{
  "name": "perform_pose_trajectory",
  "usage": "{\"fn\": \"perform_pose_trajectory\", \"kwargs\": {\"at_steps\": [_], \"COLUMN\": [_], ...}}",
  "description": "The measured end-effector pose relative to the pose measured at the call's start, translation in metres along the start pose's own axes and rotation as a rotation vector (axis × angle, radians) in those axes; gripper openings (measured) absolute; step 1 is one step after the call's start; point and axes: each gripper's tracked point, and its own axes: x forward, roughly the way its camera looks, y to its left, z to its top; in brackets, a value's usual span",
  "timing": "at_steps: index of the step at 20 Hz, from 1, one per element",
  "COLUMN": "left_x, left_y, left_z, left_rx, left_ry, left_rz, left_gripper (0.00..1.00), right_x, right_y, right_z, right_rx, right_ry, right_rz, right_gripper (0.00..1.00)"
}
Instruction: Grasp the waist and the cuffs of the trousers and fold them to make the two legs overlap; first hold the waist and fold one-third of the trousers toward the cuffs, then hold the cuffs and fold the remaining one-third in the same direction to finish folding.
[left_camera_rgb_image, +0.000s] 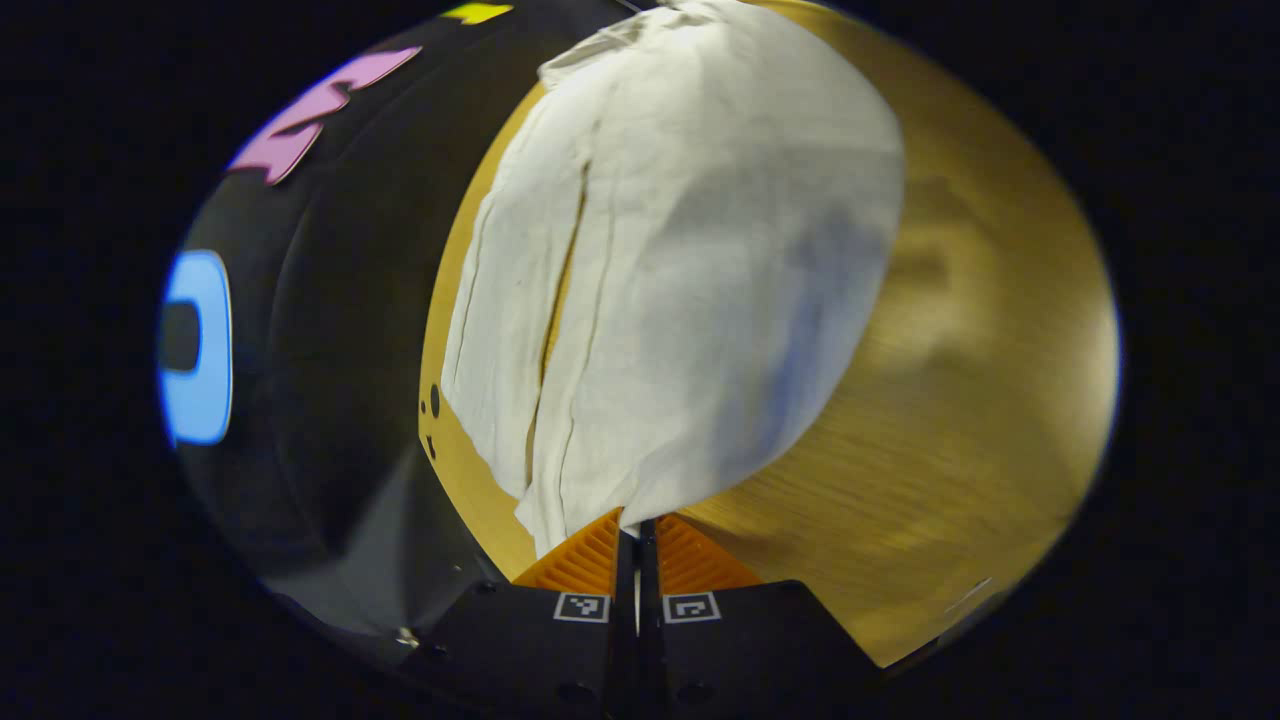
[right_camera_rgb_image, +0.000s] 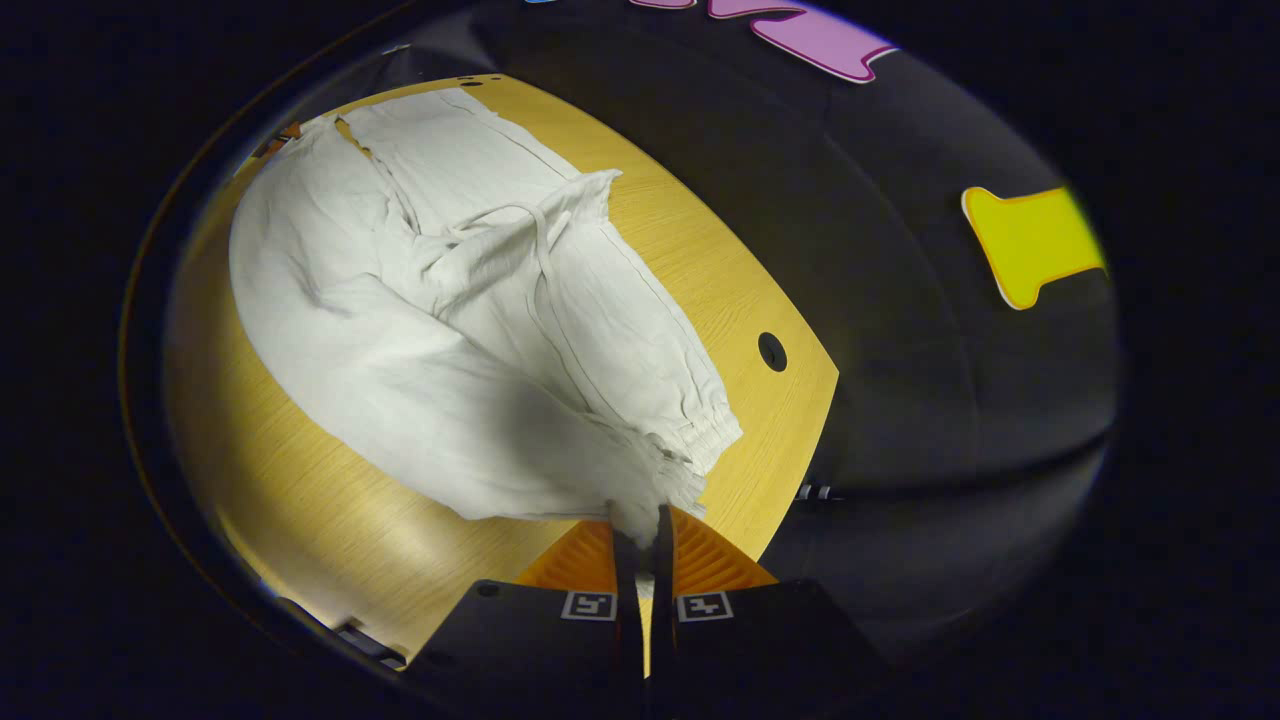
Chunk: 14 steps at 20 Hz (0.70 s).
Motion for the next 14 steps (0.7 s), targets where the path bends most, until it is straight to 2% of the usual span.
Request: {"fn": "perform_pose_trajectory", "kwargs": {"at_steps": [3,10,14], "left_x": [-0.012,-0.031,-0.022], "left_y": [0.031,0.093,0.153], "left_z": [0.008,0.040,0.062], "left_rx": [-0.157,-0.388,-0.457], "left_ry": [-0.019,-0.113,-0.163], "left_rz": [0.121,0.227,0.266], "left_gripper": [0.05,0.05,0.05], "right_x": [-0.002,-0.007,0.006], "right_y": [-0.010,-0.028,-0.045], "right_z": [0.005,0.047,0.071], "right_rx": [0.098,0.380,0.582], "right_ry": [-0.013,-0.098,-0.134], "right_rz": [-0.007,-0.014,-0.016], "right_gripper": [0.07,0.07,0.07]}}
